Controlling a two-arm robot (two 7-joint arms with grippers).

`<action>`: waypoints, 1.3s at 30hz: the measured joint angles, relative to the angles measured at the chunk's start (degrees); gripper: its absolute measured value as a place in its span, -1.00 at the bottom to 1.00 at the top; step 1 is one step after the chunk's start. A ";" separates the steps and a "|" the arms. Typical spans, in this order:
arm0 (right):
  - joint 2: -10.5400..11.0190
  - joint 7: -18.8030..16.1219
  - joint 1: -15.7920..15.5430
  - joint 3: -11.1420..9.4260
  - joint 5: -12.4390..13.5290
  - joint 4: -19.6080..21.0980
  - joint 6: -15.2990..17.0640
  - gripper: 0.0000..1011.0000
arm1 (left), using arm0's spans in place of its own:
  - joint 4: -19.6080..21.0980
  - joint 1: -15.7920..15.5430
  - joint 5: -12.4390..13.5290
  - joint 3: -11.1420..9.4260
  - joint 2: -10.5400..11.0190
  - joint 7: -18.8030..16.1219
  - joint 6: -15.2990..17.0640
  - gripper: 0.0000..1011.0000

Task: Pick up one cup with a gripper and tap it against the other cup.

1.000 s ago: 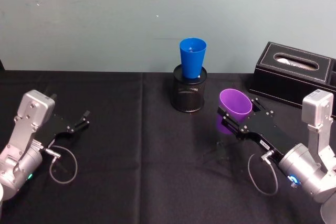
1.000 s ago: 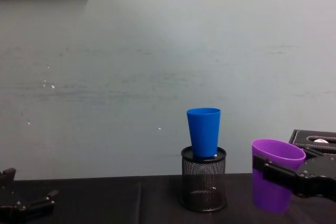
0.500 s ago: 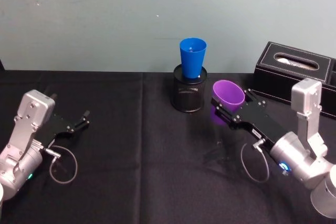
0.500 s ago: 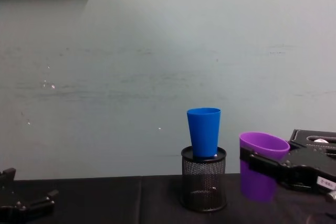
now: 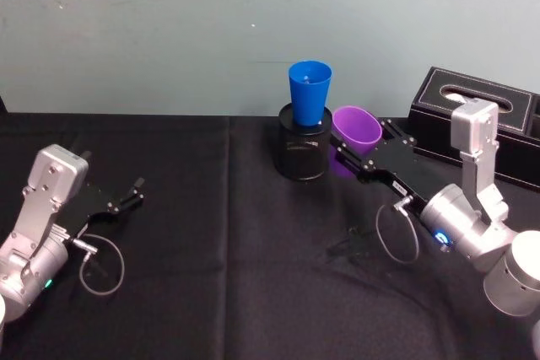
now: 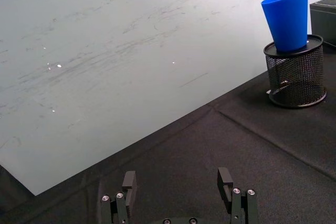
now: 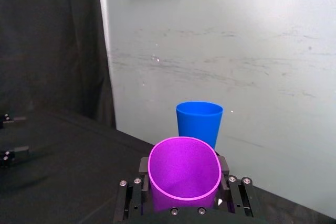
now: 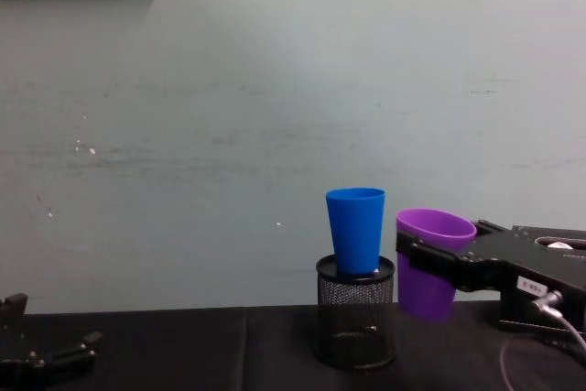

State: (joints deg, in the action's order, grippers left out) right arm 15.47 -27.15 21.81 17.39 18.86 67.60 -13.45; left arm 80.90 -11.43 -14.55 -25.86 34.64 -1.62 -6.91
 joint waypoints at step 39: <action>-3.96 -2.31 11.24 1.82 -0.89 -12.24 -1.76 0.45 | 0.00 -0.01 0.00 0.00 0.00 0.00 0.00 1.00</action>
State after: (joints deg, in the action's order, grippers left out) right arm 11.50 -29.46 33.05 19.21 17.97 55.35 -15.22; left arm 80.90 -11.43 -14.55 -25.86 34.65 -1.62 -6.91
